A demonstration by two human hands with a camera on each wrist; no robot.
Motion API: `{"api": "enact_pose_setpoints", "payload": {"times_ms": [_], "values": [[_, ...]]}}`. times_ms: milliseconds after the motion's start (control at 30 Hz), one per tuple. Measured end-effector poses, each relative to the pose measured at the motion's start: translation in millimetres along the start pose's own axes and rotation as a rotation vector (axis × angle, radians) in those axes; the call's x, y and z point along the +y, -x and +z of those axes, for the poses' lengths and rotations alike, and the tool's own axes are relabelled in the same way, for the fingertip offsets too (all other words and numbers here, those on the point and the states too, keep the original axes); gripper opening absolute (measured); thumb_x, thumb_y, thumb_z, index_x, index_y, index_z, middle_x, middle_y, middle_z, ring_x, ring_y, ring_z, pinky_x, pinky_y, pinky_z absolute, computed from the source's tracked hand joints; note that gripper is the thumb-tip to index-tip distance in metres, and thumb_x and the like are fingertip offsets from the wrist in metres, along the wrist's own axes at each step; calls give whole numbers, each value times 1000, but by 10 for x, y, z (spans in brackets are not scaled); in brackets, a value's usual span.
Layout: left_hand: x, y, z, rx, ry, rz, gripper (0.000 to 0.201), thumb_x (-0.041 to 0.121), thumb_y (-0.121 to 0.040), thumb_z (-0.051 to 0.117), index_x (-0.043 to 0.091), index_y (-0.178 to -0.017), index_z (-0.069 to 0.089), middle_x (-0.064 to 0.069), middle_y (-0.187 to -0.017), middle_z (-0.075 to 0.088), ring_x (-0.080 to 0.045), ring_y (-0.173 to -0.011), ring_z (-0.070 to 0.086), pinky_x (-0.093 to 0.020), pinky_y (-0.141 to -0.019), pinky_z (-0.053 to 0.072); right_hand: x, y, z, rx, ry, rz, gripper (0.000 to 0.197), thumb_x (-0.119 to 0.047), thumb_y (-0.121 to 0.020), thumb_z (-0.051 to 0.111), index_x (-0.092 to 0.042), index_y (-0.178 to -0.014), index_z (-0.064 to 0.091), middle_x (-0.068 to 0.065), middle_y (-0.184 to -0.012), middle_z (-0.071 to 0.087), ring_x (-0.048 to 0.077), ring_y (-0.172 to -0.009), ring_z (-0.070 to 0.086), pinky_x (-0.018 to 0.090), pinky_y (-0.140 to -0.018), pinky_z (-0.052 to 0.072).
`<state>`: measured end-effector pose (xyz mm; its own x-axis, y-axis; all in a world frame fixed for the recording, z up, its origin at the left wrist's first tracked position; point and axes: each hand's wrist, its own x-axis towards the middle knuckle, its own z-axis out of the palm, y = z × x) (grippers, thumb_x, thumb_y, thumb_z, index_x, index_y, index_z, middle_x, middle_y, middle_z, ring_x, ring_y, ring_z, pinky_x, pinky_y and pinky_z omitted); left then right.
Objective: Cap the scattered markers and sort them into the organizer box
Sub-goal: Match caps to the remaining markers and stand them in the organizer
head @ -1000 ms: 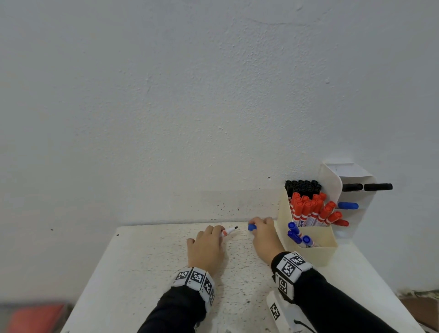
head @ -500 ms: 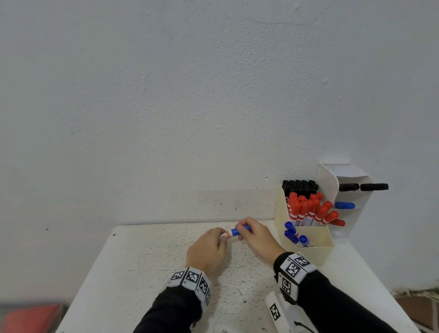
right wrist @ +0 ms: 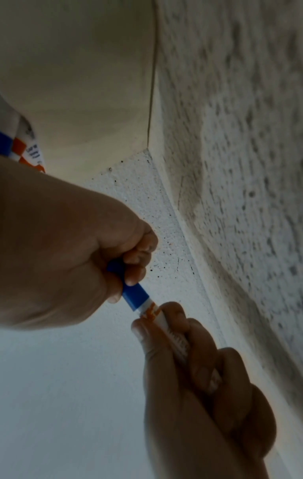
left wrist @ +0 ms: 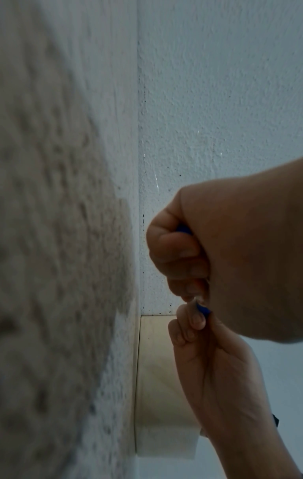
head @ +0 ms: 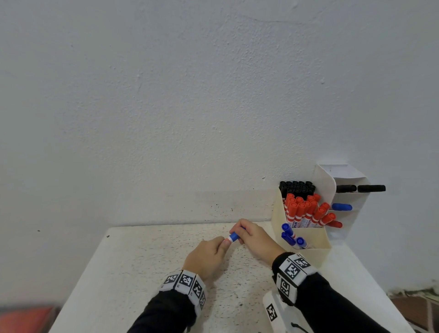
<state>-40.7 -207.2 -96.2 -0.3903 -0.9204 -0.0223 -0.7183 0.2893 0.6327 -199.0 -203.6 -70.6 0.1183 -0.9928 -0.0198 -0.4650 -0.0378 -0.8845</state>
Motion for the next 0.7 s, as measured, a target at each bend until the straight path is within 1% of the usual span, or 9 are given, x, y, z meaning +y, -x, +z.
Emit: {"api": "enact_pose_setpoints", "payload": {"times_ms": [100,233,300,367,400,467,533,600,700], "values": [[-8,1,2,15,4,14,37,47,-98,29,29,-67,39,8,-60,46,-11,-57,43,-28,-60,36,-14,13,33,39,-3,-12,21,-18,-97,42,-22,-81,55,-6,-66,46,10,-63,40,22,-60,33],[10,5,9,58,43,24,37,47,-97,30,25,-70,41,6,-61,46,-12,-57,42,-28,-59,35,-57,25,16,105,-27,-23,4,-24,-95,48,-24,-91,50,-3,-67,47,14,-66,45,22,-59,36],[16,5,7,66,10,53,35,49,-96,32,25,-75,45,8,-60,46,-10,-55,42,-26,-57,35,-67,6,-8,161,-33,25,20,-33,-95,47,-20,-80,48,-3,-64,45,12,-61,43,23,-58,34],[24,11,6,63,-32,82,33,51,-96,32,26,-79,47,9,-60,47,-8,-55,43,-25,-57,36,-56,-7,-23,183,86,104,37,-38,-97,38,-17,-67,44,-2,-60,42,13,-57,40,27,-57,32],[26,13,3,53,-79,87,33,51,-96,32,26,-81,47,10,-61,46,-9,-56,44,-25,-56,36,-44,-6,-18,173,164,148,42,-38,-98,34,-17,-63,43,-1,-59,42,15,-57,41,29,-57,32],[21,14,4,22,-191,81,34,51,-97,29,25,-82,44,10,-61,45,-11,-59,44,-25,-56,35,-29,5,12,143,229,203,44,-36,-98,31,-16,-61,43,1,-60,43,16,-58,42,30,-56,32],[20,5,11,-15,-210,78,35,49,-97,26,26,-76,40,10,-61,43,-11,-58,43,-25,-56,34,-46,25,25,135,205,195,45,-34,-99,32,-16,-59,41,0,-58,41,14,-54,38,27,-53,29],[36,5,14,-50,-133,84,36,48,-98,26,29,-68,35,10,-61,42,-8,-54,40,-23,-55,33,-87,41,11,137,191,157,45,-32,-99,34,-16,-57,39,-2,-56,38,12,-52,35,25,-50,27],[56,8,9,-84,-3,99,37,45,-98,30,29,-65,35,9,-59,41,-5,-52,36,-18,-53,30,-101,52,-20,132,181,118,45,-31,-99,36,-16,-56,37,-2,-55,36,11,-50,33,24,-50,26]]}}
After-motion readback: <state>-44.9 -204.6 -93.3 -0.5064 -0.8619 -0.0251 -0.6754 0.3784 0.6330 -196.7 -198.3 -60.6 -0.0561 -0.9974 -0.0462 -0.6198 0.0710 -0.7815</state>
